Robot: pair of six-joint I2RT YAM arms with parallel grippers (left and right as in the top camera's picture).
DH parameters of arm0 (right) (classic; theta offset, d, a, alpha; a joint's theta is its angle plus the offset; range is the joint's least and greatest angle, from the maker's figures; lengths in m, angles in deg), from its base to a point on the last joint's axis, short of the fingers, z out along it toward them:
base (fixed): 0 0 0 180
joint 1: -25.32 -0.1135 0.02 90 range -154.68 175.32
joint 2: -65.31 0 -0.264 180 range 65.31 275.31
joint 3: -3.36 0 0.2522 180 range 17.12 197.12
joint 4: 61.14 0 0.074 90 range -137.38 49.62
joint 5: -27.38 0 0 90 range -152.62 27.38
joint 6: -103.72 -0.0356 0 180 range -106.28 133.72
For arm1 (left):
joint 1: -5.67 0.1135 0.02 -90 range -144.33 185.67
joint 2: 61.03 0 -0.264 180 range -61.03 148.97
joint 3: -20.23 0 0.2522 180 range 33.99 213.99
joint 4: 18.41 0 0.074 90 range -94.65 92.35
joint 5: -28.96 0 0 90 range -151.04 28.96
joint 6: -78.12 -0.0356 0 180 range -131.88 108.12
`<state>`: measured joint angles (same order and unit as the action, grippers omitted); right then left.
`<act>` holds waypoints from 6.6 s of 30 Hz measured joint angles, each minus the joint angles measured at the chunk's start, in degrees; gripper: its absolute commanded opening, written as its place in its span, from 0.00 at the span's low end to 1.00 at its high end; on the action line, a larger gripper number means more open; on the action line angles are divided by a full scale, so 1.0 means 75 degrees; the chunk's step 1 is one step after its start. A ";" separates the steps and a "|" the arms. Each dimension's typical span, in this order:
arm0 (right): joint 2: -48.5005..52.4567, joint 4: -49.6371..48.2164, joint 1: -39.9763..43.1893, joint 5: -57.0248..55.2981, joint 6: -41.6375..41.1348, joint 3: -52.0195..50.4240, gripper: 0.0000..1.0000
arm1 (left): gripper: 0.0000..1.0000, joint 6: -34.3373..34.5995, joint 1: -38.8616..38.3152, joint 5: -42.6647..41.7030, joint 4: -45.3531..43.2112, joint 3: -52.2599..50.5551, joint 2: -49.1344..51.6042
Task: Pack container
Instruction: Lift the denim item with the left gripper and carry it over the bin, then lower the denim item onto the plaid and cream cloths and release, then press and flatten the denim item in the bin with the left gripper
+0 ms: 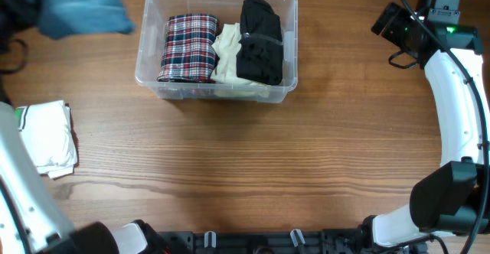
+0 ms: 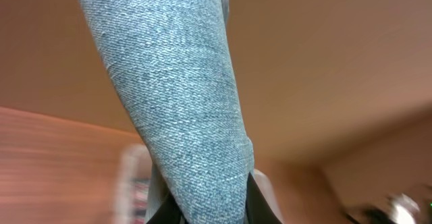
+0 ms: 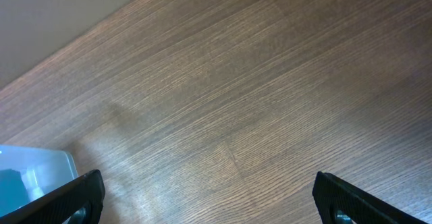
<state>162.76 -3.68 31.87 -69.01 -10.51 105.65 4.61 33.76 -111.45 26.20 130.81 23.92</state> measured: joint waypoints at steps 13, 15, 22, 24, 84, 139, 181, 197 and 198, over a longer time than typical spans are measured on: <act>0.0000 -0.0003 -0.0003 -0.0003 0.0000 0.0000 1.00 | 0.07 -0.0764 -0.3666 0.0087 0.1547 0.0000 0.0705; 0.0000 -0.0003 -0.0003 0.0000 0.0000 0.0000 1.00 | 0.06 -0.1000 -0.4071 0.0443 0.1679 0.0000 0.1040; 0.0000 -0.0003 0.0000 0.0000 0.0000 0.0000 1.00 | 0.06 -0.1309 -0.4392 0.1300 0.1714 0.0000 0.2209; 0.0000 -0.0003 0.0000 0.0000 0.0000 0.0000 1.00 | 0.06 -0.1329 -0.4380 0.1466 0.1714 0.0000 0.2404; 0.0000 0.0000 -0.0003 0.0026 0.0000 0.0000 1.00 | 0.04 -0.1253 -0.3494 0.2465 0.2981 0.0029 0.3573; 0.0000 -0.0003 0.0000 0.0026 0.0000 0.0000 1.00 | 0.04 -0.0490 -0.4526 0.4430 0.5321 0.0399 0.2975; 0.0000 -0.0003 0.0000 0.0026 0.0000 0.0000 1.00 | 0.05 0.0187 -0.4852 0.4403 0.1912 0.2011 0.4398; 0.0000 -0.0003 -0.0003 0.0026 0.0000 0.0000 1.00 | 0.04 0.0187 -0.4855 0.4433 0.0455 0.2014 0.5496; 0.0000 0.0000 -0.0003 0.0026 0.0000 0.0000 1.00 | 0.04 0.0187 -0.4855 0.4433 0.0455 0.2014 0.5569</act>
<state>162.76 -3.68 31.85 -68.82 -10.51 105.65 6.01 -2.65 -78.21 29.61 145.91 65.69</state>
